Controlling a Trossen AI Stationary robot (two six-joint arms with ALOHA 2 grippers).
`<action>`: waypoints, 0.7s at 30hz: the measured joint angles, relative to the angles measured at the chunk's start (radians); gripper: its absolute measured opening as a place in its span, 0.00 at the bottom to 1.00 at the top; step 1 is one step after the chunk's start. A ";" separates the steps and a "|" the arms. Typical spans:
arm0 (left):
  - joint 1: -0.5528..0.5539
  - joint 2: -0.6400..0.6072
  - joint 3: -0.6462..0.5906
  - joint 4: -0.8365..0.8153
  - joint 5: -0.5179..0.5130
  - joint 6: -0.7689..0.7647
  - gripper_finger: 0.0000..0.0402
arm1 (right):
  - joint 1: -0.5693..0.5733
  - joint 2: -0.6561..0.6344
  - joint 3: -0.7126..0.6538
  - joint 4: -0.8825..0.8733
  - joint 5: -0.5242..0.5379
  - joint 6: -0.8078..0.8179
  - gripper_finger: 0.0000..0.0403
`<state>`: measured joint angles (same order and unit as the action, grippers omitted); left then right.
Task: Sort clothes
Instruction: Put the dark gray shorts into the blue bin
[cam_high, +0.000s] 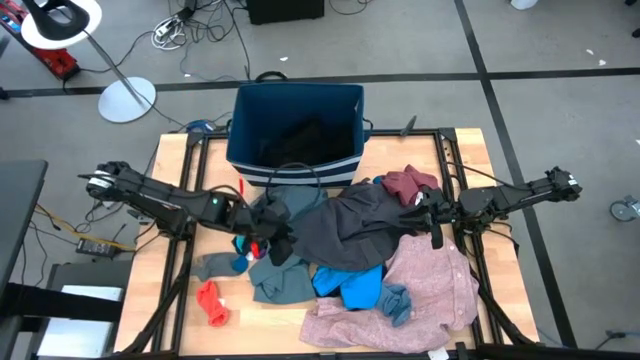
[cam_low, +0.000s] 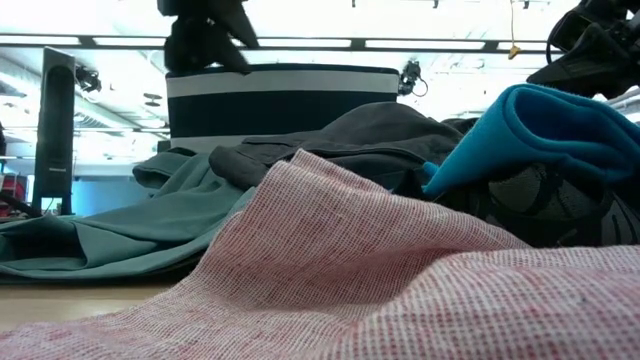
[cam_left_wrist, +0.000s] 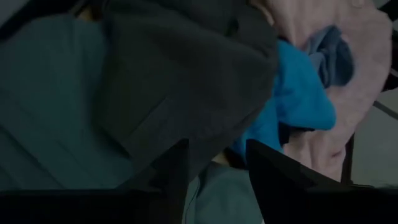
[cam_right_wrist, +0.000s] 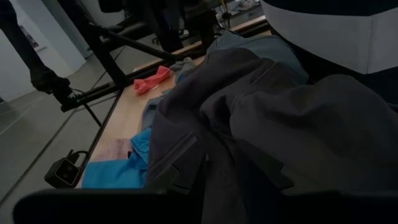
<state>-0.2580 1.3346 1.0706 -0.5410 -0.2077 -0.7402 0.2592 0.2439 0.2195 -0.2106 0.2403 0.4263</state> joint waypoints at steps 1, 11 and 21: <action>-0.004 0.000 -0.005 -0.002 0.000 -0.004 0.41 | 0.000 0.000 0.000 0.003 0.000 -0.001 0.22; -0.018 0.000 -0.017 -0.021 0.001 -0.004 0.41 | -0.001 0.037 0.006 0.064 -0.016 0.011 0.22; -0.045 -0.001 -0.017 -0.091 0.003 0.053 0.41 | 0.000 0.448 0.282 0.056 -0.041 -0.124 0.21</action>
<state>-0.3030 1.3334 1.0534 -0.6324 -0.2046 -0.6876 0.2588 0.6916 0.5013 -0.1542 0.1997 0.3021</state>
